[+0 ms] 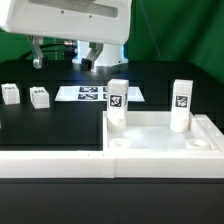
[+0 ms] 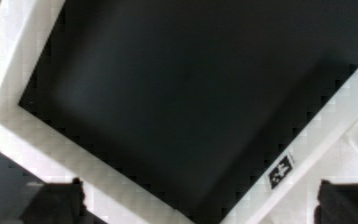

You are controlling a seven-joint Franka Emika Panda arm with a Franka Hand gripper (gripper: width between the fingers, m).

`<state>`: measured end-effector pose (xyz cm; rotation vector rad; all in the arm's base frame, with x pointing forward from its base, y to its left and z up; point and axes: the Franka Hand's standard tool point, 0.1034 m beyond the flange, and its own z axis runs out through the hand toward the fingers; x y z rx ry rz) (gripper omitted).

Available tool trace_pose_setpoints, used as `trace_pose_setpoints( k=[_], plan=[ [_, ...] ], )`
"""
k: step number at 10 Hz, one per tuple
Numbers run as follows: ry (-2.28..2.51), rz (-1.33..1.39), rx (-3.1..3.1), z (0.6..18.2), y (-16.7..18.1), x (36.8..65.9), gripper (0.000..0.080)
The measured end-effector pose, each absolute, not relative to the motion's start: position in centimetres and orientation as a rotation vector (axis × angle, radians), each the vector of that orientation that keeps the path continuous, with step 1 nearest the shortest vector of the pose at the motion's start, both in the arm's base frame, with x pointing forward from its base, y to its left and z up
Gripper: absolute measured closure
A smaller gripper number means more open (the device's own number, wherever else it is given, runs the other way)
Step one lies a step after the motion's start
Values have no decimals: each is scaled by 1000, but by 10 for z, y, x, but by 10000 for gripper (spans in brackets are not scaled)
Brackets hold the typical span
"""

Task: Assemble square table

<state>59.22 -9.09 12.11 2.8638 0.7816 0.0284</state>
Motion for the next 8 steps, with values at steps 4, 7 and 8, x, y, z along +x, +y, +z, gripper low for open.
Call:
trace_pose_setpoints(
  k=[4,7,8],
  plan=[
    [679,-368,2937,87,-112,528,150],
    [656,-677,2881,80,-116,512,150],
    [659,-728,2867,78,-115,514,150]
  ],
)
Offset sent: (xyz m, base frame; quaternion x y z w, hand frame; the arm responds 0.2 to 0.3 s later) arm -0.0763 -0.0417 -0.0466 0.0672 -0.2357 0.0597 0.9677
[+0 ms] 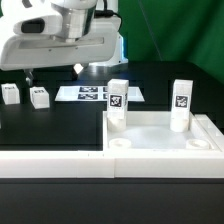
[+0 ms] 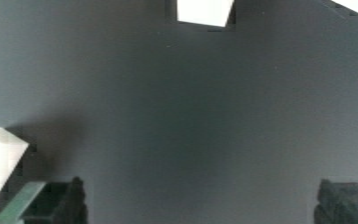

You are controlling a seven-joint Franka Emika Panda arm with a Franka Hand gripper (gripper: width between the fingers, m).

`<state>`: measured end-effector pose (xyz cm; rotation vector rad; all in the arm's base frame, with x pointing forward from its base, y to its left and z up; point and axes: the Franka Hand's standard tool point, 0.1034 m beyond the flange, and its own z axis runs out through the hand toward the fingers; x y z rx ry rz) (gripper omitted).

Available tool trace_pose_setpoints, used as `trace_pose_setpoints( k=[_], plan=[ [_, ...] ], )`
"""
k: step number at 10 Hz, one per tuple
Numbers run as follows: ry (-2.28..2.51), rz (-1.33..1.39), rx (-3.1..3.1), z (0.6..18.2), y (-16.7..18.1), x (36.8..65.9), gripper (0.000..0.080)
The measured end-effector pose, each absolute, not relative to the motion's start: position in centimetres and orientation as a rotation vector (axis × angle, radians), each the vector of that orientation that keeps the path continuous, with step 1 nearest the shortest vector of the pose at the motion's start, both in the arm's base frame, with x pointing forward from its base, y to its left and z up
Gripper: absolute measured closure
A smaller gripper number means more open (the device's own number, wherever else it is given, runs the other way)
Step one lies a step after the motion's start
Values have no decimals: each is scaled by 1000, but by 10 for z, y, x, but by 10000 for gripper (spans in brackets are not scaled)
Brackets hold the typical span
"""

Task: Assemble square table

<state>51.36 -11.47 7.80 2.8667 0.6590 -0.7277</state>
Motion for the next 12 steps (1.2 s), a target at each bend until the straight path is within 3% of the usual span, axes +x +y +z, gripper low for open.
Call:
trace_pose_setpoints(
  k=[2,6,12],
  plan=[
    [657,-890,2812,75,-113,507,150],
    [435,-1331,2665,55,-136,439,150],
    [463,-1335,2668,46,-143,438,150]
  ],
)
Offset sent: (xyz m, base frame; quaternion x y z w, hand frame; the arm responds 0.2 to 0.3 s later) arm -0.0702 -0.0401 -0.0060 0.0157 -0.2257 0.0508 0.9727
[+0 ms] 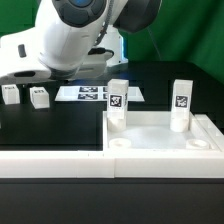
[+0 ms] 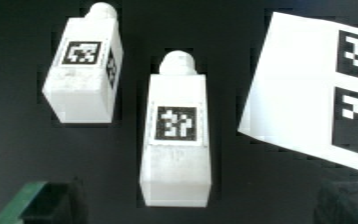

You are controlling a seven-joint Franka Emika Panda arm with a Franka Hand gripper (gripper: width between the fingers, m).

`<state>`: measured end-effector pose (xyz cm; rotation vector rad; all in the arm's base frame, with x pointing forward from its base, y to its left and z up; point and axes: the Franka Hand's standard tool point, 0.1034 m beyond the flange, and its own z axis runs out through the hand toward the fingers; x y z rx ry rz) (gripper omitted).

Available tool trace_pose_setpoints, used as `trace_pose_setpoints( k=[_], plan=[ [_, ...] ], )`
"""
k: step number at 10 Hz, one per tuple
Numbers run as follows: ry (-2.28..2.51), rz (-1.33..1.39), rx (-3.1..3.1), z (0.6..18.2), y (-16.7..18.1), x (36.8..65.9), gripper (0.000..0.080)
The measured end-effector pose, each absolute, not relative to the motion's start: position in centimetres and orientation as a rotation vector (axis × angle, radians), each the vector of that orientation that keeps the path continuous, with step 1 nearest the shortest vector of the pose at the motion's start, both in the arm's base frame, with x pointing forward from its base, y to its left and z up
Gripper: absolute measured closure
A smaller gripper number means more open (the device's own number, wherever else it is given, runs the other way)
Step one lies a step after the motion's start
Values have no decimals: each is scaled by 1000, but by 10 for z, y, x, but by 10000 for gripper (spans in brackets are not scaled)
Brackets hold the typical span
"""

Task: Assemble square table

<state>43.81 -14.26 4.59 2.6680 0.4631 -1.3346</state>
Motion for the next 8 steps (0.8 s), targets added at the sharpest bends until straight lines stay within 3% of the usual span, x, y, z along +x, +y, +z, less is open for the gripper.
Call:
trace_pose_setpoints(
  k=[3,8],
  plan=[
    [457,-1274,2715,32,-154,411,150],
    [451,-1313,2682,13,-155,408,150]
  ],
)
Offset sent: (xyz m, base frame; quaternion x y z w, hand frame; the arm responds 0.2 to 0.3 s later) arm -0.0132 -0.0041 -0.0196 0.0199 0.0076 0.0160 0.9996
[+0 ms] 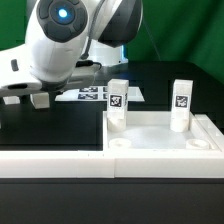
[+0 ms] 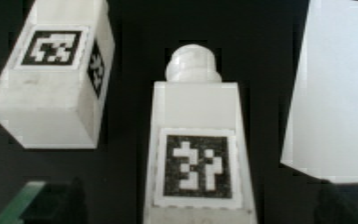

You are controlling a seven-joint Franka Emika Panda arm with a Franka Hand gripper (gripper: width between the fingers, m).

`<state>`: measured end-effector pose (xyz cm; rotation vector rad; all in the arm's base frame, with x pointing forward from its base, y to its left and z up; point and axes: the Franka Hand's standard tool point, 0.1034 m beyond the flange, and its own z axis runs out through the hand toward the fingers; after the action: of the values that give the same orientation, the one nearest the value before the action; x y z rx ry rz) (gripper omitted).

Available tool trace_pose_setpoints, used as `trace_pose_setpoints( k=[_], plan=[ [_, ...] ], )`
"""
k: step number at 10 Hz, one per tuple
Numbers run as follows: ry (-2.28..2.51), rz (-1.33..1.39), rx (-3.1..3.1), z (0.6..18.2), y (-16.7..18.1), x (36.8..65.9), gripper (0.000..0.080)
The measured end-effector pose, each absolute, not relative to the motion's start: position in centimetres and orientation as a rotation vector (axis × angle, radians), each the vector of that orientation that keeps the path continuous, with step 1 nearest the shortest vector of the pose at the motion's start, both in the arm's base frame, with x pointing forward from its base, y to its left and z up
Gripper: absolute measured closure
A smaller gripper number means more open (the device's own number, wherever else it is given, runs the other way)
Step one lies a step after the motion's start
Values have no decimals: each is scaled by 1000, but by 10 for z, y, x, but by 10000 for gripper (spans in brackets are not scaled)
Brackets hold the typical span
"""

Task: Assemble square table

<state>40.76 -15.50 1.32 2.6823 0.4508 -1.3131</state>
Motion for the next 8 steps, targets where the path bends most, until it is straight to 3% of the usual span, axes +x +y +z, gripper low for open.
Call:
trace_pose_setpoints(
  k=[2,3,4,5,6,8],
  plan=[
    [451,-1312,2682,13,-156,409,150],
    [451,-1312,2681,13,-156,409,264],
    [451,-1312,2681,12,-156,408,264],
    [451,-1312,2681,12,-156,408,454],
    [451,-1312,2681,12,-156,408,512],
    [451,-1312,2681,12,-156,408,512]
  ],
)
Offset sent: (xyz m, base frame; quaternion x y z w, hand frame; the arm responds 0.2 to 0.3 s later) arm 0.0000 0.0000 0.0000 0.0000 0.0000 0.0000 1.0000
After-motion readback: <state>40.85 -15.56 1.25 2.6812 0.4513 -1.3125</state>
